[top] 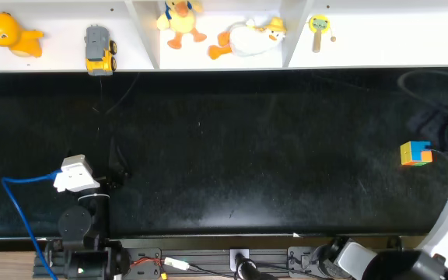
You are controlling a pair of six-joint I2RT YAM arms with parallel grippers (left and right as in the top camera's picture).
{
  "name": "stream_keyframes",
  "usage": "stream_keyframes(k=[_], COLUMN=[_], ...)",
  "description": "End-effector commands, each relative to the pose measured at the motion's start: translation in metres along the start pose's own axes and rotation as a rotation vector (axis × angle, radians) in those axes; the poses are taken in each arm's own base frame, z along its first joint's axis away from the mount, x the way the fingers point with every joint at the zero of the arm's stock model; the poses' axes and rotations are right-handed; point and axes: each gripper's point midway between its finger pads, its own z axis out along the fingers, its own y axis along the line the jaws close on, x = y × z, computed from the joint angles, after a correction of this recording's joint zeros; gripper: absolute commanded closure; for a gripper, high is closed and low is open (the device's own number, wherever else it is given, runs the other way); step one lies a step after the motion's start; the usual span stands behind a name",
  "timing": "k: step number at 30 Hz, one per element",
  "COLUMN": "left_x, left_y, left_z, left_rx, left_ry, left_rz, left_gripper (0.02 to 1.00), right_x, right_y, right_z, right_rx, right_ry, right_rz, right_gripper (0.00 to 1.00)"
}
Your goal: Store Toys
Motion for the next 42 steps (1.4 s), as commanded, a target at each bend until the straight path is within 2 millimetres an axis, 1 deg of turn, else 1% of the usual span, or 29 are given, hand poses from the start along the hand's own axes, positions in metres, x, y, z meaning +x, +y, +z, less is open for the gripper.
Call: stream_keyframes(k=[1, 4, 7, 10, 15, 19, 22, 32, 38, 42], left_x=[0.000, 0.000, 0.000, 0.000, 0.000, 0.000, 0.000, 0.000, 0.000, 0.000], left_y=[0.003, 0.003, 0.003, 0.003, 0.003, 0.003, 0.003, 0.003, 0.003, 0.003], left_z=[0.000, 0.000, 0.000, 0.000, 0.000, 0.000, 0.000, 0.000, 0.000, 0.000], left_rx=[-0.011, -0.011, -0.011, -0.011, -0.011, -0.011, -0.011, -0.011, -0.011, -0.011], left_ry=[-0.008, -0.008, -0.008, -0.008, -0.008, -0.008, -0.008, -0.008, -0.008, -0.008], left_rz=[-0.013, -0.013, -0.012, -0.013, -0.012, -0.013, -0.013, -0.013, -0.013, -0.013], left_gripper=[0.020, 0.020, 0.020, 0.020, 0.020, 0.020, 0.020, 0.020, 0.020, 0.023], right_x=[-0.009, -0.010, -0.010, -0.016, -0.023, -0.022, -0.017, -0.003, -0.007, -0.010], right_y=[-0.018, -0.027, -0.033, -0.037, -0.042, -0.046, -0.049, -0.050, -0.049, -0.043], right_z=[0.011, 0.024, 0.031, 0.034, 0.036, 0.045, 0.057, 0.087, 0.103, 0.116], right_rx=[0.040, 0.055, 0.066, 0.069, 0.067, 0.071, 0.069, 0.065, 0.058, 0.029], right_ry=[0.020, 0.052, 0.069, 0.050, 0.016, 0.012, 0.021, 0.034, 0.019, 0.044], right_rz=[0.078, 0.167, 0.273, 0.366, 0.471, 0.510, 0.557, 0.621, 0.612, 0.611], right_gripper=[0.007, 0.005, 0.003, 0.003, 0.003, 0.003, 0.003, 0.003, 0.005, 0.005])
